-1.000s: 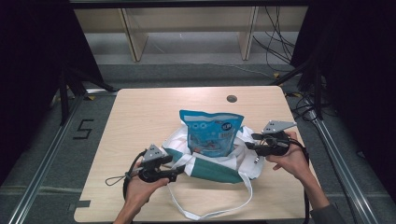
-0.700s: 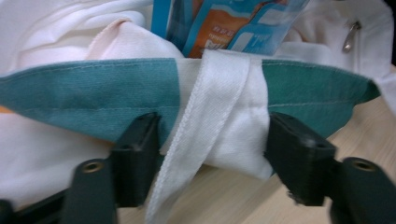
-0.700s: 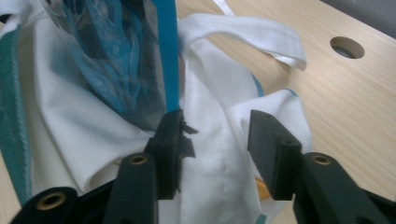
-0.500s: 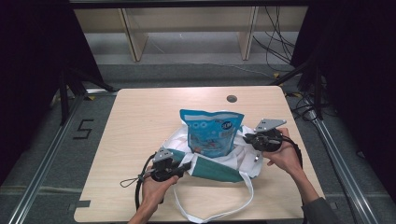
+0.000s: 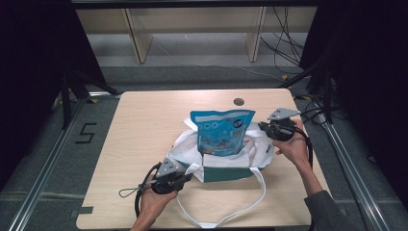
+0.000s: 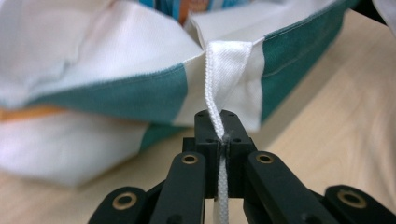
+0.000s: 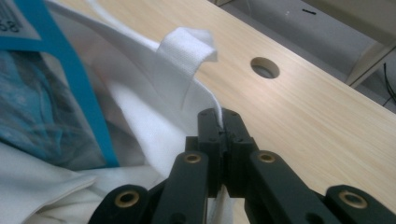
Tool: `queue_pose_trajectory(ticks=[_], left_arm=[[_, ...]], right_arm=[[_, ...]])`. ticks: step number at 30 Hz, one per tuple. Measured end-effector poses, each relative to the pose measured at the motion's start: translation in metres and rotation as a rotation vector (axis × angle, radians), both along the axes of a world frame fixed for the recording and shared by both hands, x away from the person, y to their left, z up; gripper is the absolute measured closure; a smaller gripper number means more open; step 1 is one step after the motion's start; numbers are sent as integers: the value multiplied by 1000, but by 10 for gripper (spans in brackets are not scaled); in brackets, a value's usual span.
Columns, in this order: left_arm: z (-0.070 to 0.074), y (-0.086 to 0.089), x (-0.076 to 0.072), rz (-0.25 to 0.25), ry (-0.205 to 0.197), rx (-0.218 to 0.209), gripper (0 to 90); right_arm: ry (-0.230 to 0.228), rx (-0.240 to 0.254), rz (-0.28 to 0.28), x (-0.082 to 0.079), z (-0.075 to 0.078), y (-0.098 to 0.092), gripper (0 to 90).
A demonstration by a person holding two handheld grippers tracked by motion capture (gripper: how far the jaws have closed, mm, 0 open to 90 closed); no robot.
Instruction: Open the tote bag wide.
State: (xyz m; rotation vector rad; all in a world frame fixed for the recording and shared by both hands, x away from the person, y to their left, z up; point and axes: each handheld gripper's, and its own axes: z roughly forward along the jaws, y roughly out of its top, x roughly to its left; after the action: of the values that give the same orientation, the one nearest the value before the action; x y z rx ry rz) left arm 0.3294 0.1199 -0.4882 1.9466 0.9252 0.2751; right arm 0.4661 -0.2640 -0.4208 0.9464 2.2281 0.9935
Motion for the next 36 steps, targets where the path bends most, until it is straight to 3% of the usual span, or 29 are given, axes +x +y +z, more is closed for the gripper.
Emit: queue_pose_trajectory(ticks=[2, 3, 4, 5, 9, 12, 14, 17, 18, 19, 21, 22, 23, 25, 26, 27, 29, 30, 31, 32, 34, 35, 36], left_arm=[[-8, 3, -3, 4, 4, 23, 873], [-11, 6, -2, -20, 3, 71, 872], [-15, 5, -2, -9, 12, 54, 872], [-16, 5, -1, 7, 35, 65, 872], [-17, -1, -5, -27, 20, 129, 871], [-21, -3, -9, -45, 41, 151, 864], [-14, 0, -11, -46, 48, 99, 794], [17, 10, -18, -7, -17, 44, 577], [26, 13, -19, 8, -14, 20, 509], [36, 19, -19, 2, -22, -10, 468], [55, 29, -17, 56, -79, -26, 432], [62, 32, -13, 74, -90, -30, 409], [69, 35, -5, 79, -113, -1, 408], [73, 35, 11, 122, -127, 39, 405], [74, 33, 22, 146, -139, 55, 392], [73, 30, 32, 149, -146, 74, 373], [68, 22, 54, 104, -111, 153, 357], [68, 22, 54, 104, -111, 153, 339], [59, 11, 79, 100, -117, 210, 335], [56, 8, 88, 85, -111, 237, 346], [50, 4, 109, 86, -139, 263, 484], [47, 3, 119, 85, -129, 232, 566], [47, 3, 129, 114, -138, 163, 689]], right_arm=[[-5, 0, -13, 6, -3, -4, 886], [-11, -12, -16, 9, -5, -6, 886], [-8, -16, -26, 12, -9, -6, 886], [10, -18, -35, 13, -11, -5, 886], [56, -78, -52, 20, -32, -4, 885], [85, -77, -61, 24, -45, -5, 884], [96, -81, -54, 26, -50, -4, 884], [90, -63, -57, 25, -47, -6, 882], [74, -49, -48, 26, -45, -8, 880], [62, -53, -37, 27, -44, -9, 878], [81, -28, -42, 25, -43, -10, 856], [73, -32, -44, 25, -40, -11, 831], [95, -28, -54, 24, -38, -11, 797], [95, -18, -68, 23, -34, -10, 743], [73, -4, -63, 22, -31, -11, 715], [43, 5, -50, 23, -28, -12, 687], [36, 30, -46, 21, -21, -14, 663], [29, 29, -42, 20, -20, -14, 663], [27, 20, -35, 19, -19, -15, 683], [35, 20, -25, 19, -19, -15, 729], [17, 13, 2, 20, -21, -15, 828], [20, 11, 4, 19, -22, -14, 860], [14, 6, 6, 19, -23, -12, 878]])
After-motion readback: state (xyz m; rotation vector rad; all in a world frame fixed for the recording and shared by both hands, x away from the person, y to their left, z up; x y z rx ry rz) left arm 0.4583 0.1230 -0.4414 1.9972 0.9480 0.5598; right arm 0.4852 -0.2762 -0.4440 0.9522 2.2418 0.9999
